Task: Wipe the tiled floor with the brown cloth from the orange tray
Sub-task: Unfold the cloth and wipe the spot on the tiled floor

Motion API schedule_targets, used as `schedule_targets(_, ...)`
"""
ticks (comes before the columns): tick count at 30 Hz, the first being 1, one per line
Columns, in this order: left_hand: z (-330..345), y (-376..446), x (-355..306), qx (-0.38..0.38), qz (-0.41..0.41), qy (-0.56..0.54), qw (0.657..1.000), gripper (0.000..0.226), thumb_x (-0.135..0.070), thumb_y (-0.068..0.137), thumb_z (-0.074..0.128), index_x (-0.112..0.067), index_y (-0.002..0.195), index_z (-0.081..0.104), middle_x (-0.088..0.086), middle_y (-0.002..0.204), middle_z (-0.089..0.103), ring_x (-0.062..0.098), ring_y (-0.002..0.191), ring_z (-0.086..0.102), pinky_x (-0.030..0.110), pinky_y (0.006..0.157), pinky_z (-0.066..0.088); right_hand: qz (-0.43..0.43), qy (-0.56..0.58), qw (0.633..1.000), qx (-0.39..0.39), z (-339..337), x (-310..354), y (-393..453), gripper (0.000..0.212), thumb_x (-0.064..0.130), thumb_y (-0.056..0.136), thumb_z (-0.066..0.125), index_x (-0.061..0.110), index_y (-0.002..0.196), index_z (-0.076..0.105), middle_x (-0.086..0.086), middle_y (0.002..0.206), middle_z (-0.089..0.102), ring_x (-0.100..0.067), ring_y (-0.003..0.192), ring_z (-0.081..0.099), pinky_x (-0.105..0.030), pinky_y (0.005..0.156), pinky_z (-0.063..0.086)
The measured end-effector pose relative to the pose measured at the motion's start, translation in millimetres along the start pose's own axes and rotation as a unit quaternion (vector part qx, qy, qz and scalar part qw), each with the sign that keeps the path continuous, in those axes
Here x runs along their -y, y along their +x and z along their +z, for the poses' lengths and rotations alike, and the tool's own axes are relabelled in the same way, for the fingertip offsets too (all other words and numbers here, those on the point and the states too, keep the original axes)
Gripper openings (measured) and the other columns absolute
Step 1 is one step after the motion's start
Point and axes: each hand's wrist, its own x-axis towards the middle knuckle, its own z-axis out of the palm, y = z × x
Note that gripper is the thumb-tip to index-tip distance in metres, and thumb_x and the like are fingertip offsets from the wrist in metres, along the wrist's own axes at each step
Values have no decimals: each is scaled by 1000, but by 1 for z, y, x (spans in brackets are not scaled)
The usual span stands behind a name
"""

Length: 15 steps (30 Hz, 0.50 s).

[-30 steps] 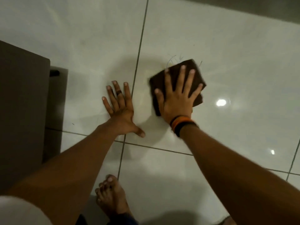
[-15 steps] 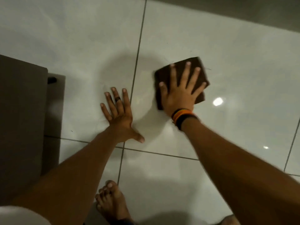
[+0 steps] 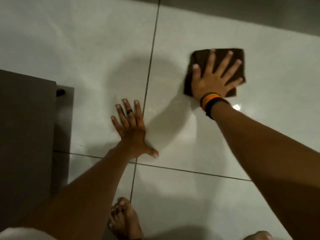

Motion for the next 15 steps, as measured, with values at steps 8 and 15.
schedule_targets(8,-4,-5,-2,16,0,-12,1000,194,-75,18,87,-20,147,-47,18,150,-58,39,138,-54,58,107,-38,-389,-69,917,56,23,-78,-142,64,60,98,39,35,156,34,-10,165,14,-39,151,2,-71,108,13)
schedule_targets(15,2,1,0,-2,-3,-3,1000,197,-77,12,85,-18,151,-42,20,156,-49,43,143,-45,58,107,-38,-97,-26,995,-8,9,-32,-54,65,61,100,32,34,158,27,-16,164,12,-46,148,7,-73,108,13)
